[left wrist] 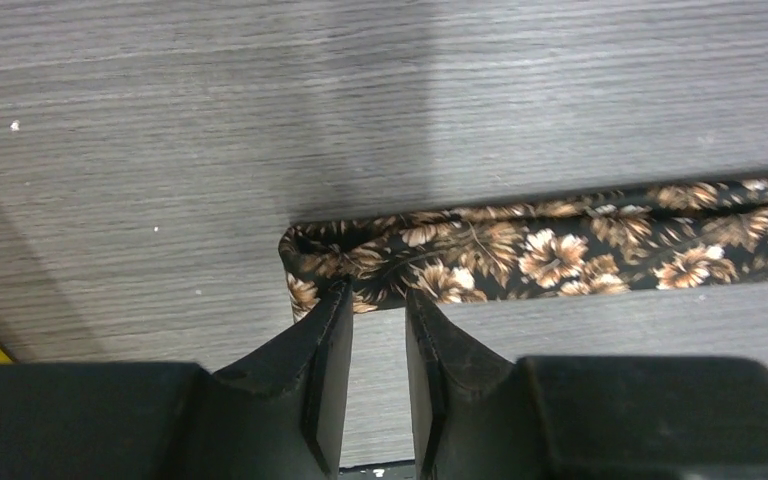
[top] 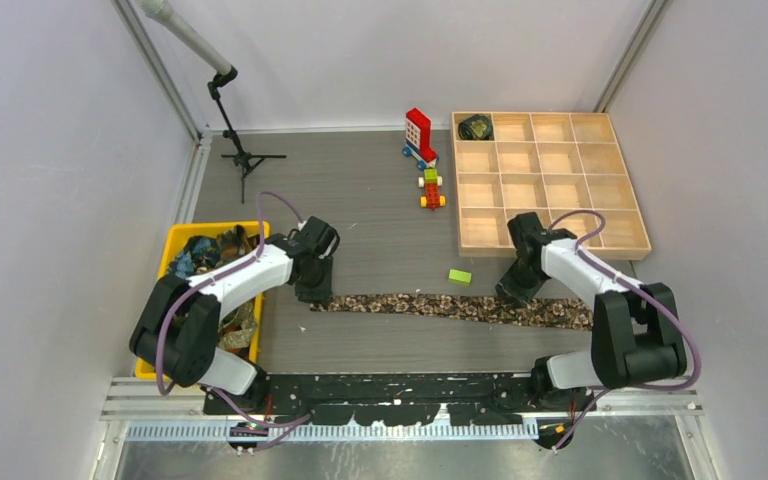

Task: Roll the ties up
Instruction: Flatten out the tie at the center of the board.

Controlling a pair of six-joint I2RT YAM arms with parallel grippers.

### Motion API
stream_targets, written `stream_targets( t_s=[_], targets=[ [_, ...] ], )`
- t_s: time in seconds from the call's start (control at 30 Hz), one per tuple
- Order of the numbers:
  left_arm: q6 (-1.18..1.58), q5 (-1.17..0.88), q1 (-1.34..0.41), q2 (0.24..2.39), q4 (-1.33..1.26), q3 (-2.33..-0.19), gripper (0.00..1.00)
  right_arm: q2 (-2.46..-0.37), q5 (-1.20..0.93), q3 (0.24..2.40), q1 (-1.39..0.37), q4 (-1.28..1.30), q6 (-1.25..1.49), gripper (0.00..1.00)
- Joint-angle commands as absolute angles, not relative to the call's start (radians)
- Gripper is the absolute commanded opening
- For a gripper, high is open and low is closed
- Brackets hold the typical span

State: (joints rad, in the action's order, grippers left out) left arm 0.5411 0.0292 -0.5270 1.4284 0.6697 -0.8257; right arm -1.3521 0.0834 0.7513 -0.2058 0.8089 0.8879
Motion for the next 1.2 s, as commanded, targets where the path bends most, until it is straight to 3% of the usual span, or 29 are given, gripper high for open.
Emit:
stream_targets(
  t_s=[0.0,0.47,0.63,0.93,1.03,1.17],
  targets=[
    [0.531,0.035,-0.504,1.478,0.648,-0.831,0.27,-1.430,0.116,0.753,-0.127,0.799,0.846,0.33],
    [0.640,-0.021,-0.503,1.487,0.622,-0.826,0.24,-1.594,0.359,0.917,-0.073,0.828,0.736,0.33],
    [0.669,0.064,-0.497,1.423,0.654,-0.823,0.24,-1.553,0.278,0.947,-0.075,0.837,0.697,0.33],
    [0.650,0.101,-0.423,1.344,0.695,-0.797,0.26,-1.352,0.145,0.967,-0.151,0.932,0.699,0.56],
    [0.648,0.086,-0.424,1.304,0.691,-0.775,0.30,-1.304,0.141,0.989,-0.223,0.960,0.724,0.57],
    [0.636,0.050,-0.423,1.214,0.632,-0.731,0.49,-1.272,0.142,1.005,-0.336,0.963,0.774,0.57]
  ],
)
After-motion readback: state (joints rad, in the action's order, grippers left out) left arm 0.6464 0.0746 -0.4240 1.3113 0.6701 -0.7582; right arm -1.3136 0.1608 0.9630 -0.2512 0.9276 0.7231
